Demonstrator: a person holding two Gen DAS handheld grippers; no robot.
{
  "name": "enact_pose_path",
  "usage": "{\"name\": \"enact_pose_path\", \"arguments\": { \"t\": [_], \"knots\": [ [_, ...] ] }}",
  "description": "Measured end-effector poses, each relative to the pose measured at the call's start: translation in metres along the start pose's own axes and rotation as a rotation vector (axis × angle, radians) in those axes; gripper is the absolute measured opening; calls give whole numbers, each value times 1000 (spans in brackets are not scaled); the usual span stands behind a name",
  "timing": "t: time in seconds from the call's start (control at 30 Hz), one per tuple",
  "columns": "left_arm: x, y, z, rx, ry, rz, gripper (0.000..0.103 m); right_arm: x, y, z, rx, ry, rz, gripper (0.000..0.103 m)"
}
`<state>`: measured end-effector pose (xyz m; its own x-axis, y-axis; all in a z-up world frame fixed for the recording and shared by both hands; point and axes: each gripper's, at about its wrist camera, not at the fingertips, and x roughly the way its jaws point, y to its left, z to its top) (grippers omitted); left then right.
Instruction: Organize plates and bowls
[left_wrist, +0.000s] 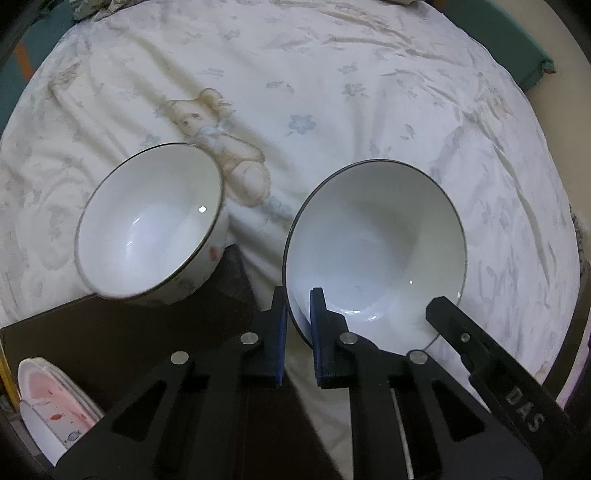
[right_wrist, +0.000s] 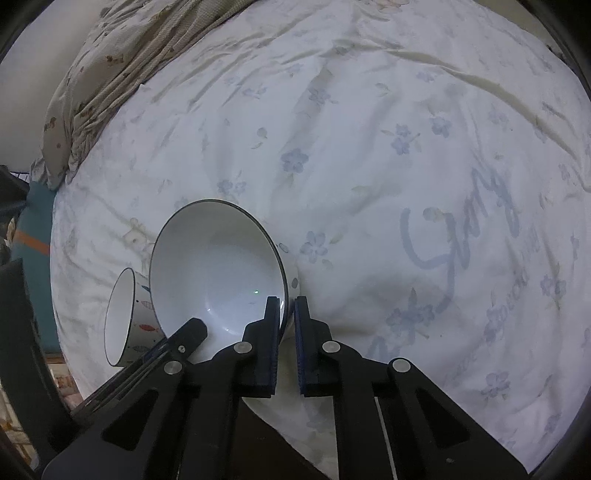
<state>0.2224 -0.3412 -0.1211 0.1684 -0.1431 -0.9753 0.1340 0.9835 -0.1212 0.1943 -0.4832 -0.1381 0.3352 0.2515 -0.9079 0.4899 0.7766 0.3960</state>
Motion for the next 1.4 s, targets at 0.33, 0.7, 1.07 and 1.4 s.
{"name": "enact_pose_path", "arguments": {
  "t": [0.33,0.7,1.07,1.4],
  "knots": [
    [-20,51,-50,-53,51,30,11,2,17,-50,-116,97,14,8],
    [-37,80,-99,-57,82,32,10,-8,27,-98,-235,152,42,6],
    [-33,88,-90,-63,81,73,12,-6,34,-105,-217,196,98,12],
    [-14,89,-70,-49,116,95,10,6,39,-106,-243,217,61,12]
  ]
}}
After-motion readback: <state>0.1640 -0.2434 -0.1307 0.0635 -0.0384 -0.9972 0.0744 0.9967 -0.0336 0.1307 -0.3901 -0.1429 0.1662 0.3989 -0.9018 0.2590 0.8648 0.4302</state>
